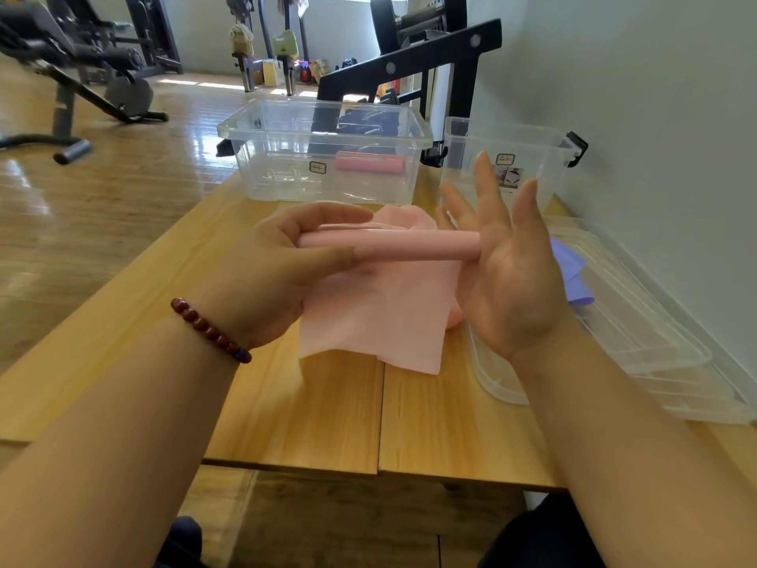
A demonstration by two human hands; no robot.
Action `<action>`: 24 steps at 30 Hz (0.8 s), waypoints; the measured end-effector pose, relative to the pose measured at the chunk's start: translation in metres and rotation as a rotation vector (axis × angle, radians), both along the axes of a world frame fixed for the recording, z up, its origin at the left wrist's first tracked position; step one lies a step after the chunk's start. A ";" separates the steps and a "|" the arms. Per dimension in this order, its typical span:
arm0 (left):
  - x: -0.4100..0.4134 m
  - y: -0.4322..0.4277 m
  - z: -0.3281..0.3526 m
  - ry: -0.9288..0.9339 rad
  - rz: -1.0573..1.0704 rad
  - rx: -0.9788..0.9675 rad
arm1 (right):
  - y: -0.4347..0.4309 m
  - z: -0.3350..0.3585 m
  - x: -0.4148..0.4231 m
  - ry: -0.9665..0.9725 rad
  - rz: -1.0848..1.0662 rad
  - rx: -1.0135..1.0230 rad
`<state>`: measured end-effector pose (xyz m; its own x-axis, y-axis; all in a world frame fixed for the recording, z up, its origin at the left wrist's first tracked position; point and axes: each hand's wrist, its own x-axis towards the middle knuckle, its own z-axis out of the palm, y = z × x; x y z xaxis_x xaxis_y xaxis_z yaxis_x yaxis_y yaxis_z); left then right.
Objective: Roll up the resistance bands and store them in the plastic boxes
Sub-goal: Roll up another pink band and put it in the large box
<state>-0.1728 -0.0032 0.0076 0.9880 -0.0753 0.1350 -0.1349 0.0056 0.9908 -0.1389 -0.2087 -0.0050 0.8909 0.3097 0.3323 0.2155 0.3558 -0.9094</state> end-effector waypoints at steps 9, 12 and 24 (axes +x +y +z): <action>0.002 0.005 -0.001 -0.014 0.061 0.068 | -0.008 -0.001 0.004 -0.087 -0.104 -0.370; 0.002 0.005 0.000 0.002 0.078 -0.043 | -0.010 -0.002 0.003 -0.111 -0.204 -0.381; 0.002 0.003 -0.004 -0.025 0.098 -0.025 | -0.005 -0.001 0.000 -0.119 -0.091 -0.354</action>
